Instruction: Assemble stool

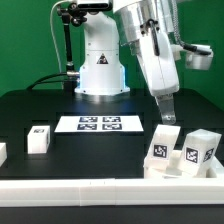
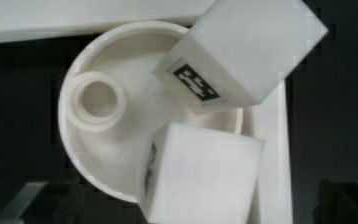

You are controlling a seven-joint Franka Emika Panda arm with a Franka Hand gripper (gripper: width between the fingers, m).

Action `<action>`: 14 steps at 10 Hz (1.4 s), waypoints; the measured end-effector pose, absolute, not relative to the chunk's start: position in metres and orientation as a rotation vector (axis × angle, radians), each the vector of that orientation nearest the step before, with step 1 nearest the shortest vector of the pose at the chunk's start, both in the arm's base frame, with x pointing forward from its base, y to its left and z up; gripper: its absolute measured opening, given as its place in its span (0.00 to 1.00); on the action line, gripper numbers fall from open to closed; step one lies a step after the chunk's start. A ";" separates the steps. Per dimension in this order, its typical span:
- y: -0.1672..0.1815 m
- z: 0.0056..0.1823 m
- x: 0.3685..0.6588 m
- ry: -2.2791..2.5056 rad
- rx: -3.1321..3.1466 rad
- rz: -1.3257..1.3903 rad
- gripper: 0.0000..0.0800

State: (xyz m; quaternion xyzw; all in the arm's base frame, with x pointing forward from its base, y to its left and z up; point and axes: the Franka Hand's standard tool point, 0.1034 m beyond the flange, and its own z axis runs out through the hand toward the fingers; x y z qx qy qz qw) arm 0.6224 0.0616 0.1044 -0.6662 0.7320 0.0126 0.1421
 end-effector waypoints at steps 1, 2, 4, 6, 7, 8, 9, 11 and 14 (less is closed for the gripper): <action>0.062 0.104 0.622 2.037 -2.005 0.021 0.81; 0.062 0.100 0.620 1.902 -2.157 0.003 0.81; 0.062 0.101 0.621 1.610 -2.432 -0.028 0.81; 0.061 0.100 0.627 1.190 -2.680 -0.044 0.81; 0.061 0.101 0.630 1.049 -2.738 -0.061 0.81; 0.061 0.101 0.630 0.979 -2.765 -0.071 0.81; 0.060 0.101 0.630 0.815 -2.822 -0.089 0.81; 0.060 0.101 0.630 0.690 -2.857 -0.102 0.81; 0.060 0.100 0.632 0.099 -3.001 -0.149 0.81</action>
Offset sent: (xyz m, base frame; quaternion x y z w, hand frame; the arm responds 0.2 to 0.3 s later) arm 0.0082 -0.0078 0.0001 -0.0430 0.0491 -0.3815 0.9221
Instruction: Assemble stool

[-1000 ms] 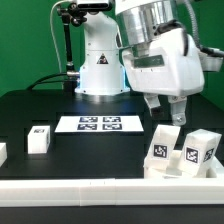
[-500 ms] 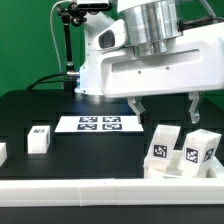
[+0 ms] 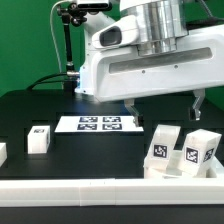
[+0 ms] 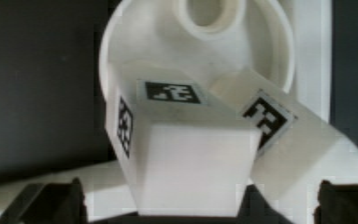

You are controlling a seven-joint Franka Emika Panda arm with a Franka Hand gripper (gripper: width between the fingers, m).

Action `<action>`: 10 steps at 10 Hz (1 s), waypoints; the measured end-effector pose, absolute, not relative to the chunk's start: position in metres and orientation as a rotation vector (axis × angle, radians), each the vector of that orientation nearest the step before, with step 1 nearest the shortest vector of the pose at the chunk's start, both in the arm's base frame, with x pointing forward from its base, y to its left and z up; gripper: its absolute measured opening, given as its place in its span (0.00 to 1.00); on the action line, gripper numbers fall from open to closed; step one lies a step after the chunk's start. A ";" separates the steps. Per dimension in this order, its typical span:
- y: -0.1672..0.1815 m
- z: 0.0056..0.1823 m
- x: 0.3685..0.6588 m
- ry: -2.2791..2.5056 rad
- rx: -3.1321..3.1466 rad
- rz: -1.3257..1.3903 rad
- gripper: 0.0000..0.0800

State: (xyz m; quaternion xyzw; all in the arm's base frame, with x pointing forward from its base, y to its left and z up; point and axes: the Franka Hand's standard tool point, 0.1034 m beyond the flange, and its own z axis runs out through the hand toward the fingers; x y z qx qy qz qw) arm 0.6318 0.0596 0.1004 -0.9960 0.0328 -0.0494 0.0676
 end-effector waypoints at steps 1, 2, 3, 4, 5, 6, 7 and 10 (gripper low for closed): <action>0.062 0.099 0.633 -0.093 -3.015 -0.159 0.81; 0.068 0.098 0.632 -0.258 -3.026 -0.158 0.81; 0.072 0.098 0.631 -0.413 -3.021 -0.162 0.81; 0.072 0.098 0.632 -0.497 -3.015 -0.165 0.81; 0.070 0.098 0.632 -0.586 -3.005 -0.168 0.81; 0.069 0.098 0.632 -0.691 -2.987 -0.172 0.81; 0.068 0.098 0.632 -0.770 -2.971 -0.175 0.81; 0.066 0.096 0.630 -1.178 -2.871 -0.165 0.81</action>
Offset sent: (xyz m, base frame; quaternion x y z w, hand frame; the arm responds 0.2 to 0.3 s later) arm 0.0009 0.0131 0.0040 -0.0193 -0.0012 -0.2358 0.9716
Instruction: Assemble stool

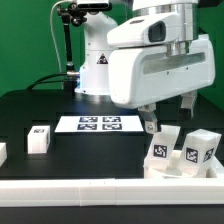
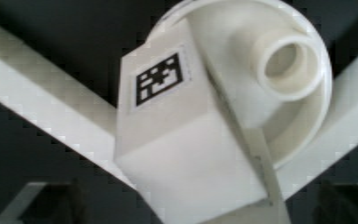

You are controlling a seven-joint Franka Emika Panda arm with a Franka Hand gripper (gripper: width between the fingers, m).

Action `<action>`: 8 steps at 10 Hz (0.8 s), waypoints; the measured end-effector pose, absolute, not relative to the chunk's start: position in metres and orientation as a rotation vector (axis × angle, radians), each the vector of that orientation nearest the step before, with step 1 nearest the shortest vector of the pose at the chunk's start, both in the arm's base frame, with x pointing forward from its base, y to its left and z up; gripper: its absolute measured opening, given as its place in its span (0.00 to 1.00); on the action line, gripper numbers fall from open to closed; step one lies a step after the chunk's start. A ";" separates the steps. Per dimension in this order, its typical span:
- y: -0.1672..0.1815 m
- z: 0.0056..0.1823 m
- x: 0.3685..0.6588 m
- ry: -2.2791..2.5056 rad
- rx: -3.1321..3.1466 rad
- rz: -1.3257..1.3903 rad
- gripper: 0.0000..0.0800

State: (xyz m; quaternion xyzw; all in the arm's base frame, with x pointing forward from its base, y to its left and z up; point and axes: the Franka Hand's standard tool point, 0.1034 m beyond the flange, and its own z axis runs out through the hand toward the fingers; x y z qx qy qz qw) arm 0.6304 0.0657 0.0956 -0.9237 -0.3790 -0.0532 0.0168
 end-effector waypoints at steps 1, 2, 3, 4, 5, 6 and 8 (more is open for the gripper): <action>0.065 0.096 0.630 -1.318 -2.824 -0.163 0.81; 0.063 0.095 0.630 -1.459 -2.771 -0.155 0.81; 0.061 0.093 0.630 -1.555 -2.732 -0.144 0.81; 0.060 0.089 0.629 -1.725 -2.652 -0.120 0.81; 0.058 0.084 0.627 -1.826 -2.595 -0.098 0.81; 0.056 0.079 0.625 -1.836 -2.587 -0.083 0.81; 0.054 0.078 0.625 -1.828 -2.591 -0.080 0.81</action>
Offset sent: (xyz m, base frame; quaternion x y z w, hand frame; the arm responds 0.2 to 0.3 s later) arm 0.0069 0.0055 -0.0101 -0.0010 -0.0220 -0.2754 0.9611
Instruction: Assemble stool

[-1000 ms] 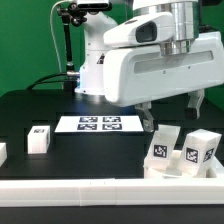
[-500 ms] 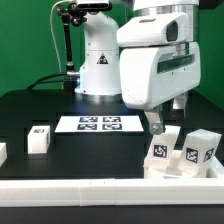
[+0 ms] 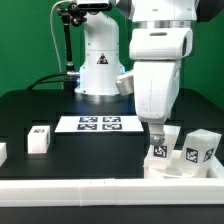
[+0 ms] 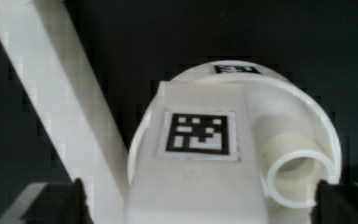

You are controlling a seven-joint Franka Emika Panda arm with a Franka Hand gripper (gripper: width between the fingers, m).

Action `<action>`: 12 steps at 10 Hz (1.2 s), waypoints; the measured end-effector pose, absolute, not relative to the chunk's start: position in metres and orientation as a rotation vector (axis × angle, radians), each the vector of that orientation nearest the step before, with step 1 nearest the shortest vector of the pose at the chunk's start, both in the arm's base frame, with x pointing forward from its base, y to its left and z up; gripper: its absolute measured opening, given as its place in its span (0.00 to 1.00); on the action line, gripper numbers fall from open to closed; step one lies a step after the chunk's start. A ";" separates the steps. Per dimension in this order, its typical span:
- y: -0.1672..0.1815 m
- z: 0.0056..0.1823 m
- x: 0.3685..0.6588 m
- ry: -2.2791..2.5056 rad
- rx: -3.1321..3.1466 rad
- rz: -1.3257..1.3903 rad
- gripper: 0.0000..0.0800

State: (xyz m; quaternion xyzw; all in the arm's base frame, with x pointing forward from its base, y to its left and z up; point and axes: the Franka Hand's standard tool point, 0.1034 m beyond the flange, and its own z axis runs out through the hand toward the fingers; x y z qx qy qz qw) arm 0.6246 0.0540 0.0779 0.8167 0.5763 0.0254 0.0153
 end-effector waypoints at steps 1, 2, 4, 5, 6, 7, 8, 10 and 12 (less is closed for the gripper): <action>0.054 0.078 0.625 1.793 2.541 0.079 0.64; 0.053 0.078 0.625 1.792 2.542 0.079 0.47; 0.053 0.078 0.625 1.772 2.556 0.081 0.42; 0.053 0.078 0.625 1.750 2.572 0.082 0.42; 0.053 0.078 0.625 1.658 2.634 0.084 0.42; 0.052 0.078 0.625 1.541 2.712 0.084 0.42; 0.051 0.078 0.625 1.379 2.804 0.087 0.42; 0.048 0.078 0.625 1.135 2.923 0.096 0.42; 0.048 0.078 0.626 0.875 3.013 0.123 0.42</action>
Offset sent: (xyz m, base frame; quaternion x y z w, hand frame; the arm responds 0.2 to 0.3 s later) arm 0.0000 0.0000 0.0000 0.0000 0.0000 0.0650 0.9979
